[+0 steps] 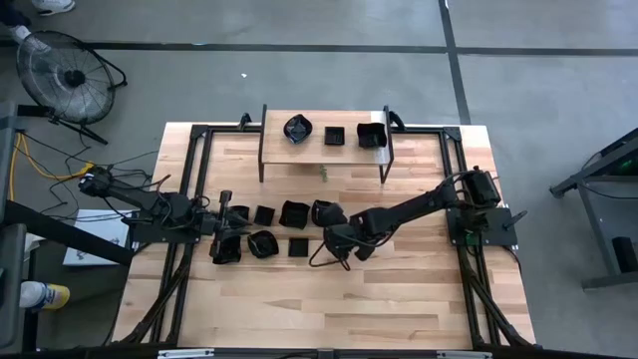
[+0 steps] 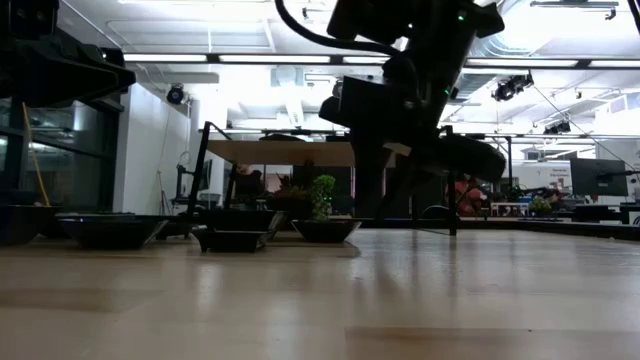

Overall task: Pick & Place Mini shaped plates
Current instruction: Stack the leaf shaped plate on top of the other leaf shaped plate on the shelf

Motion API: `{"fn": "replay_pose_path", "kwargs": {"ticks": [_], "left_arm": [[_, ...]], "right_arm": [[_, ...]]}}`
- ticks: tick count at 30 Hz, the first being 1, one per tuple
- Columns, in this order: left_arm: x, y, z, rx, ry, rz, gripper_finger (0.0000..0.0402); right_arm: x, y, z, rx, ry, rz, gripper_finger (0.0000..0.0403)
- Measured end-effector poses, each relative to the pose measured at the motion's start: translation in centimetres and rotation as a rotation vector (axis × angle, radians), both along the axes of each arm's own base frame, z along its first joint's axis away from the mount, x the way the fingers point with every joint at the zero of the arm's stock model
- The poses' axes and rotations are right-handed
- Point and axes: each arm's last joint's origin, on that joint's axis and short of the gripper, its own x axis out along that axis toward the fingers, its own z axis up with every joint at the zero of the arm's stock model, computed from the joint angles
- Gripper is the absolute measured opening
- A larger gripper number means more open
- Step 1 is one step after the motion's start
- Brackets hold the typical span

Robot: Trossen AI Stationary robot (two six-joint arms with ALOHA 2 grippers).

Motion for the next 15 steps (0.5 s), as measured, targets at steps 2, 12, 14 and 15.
{"fn": "replay_pose_path", "kwargs": {"ticks": [2,12,14,15], "left_arm": [[0.0,0.0,0.0,0.0,0.0,0.0,0.0103],[0.0,0.0,0.0,0.0,0.0,0.0,0.0103],[0.0,0.0,-0.01,0.0,0.001,0.0,0.0103],[0.0,0.0,0.0,0.0,0.0,0.0,0.0103]], "right_arm": [[0.23,0.02,0.1,-0.02,-0.018,0.029,0.0133],[0.49,-0.09,-0.47,-0.095,0.008,0.12,0.0133],[0.59,-0.31,-0.48,-0.099,0.005,0.122,0.0133],[0.6,-0.46,-0.48,-0.109,0.006,0.117,0.0133]]}}
